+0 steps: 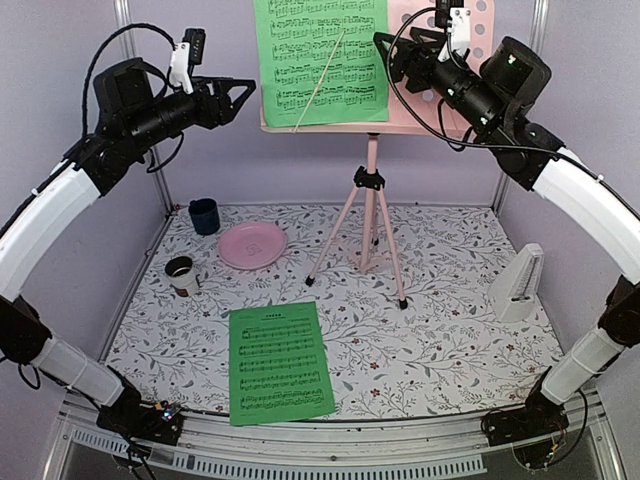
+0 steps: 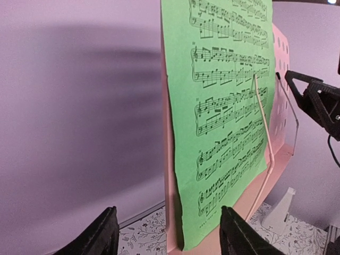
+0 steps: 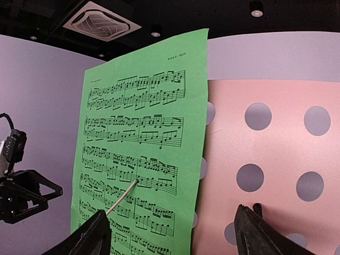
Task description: Set up the instrument practice props
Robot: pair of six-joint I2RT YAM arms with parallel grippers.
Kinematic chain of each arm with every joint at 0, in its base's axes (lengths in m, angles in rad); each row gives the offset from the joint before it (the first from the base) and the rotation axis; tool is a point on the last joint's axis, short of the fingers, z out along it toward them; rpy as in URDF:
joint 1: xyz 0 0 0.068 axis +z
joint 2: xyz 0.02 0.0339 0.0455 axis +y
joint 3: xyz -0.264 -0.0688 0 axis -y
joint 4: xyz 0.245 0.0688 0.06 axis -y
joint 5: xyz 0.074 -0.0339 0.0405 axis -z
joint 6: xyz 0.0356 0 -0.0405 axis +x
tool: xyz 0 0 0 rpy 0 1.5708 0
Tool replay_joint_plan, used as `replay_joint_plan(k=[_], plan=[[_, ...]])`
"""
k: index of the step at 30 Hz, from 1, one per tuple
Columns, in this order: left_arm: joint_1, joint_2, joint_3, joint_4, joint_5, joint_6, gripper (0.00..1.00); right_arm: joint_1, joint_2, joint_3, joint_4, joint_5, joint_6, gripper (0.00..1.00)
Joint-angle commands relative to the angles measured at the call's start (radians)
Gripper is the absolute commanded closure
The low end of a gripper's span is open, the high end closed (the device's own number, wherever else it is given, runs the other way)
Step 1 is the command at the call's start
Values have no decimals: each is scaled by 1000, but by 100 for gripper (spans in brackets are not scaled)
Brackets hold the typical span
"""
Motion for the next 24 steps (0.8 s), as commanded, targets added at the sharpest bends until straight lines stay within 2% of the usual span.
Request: replay_joint_plan(k=[1, 7, 13, 24], plan=[[4, -19, -53, -24, 8, -26, 33, -8, -91, -68, 13, 5, 38, 18], [4, -90, -201, -52, -10, -73, 31, -8, -173, -133, -97, -51, 87, 19], [4, -184, -392, -113, -34, -133, 30, -7, -274, -277, -210, -155, 231, 20], [1, -382, -861, -89, -45, -353, 33, 30, -425, -611, -344, -279, 418, 25]])
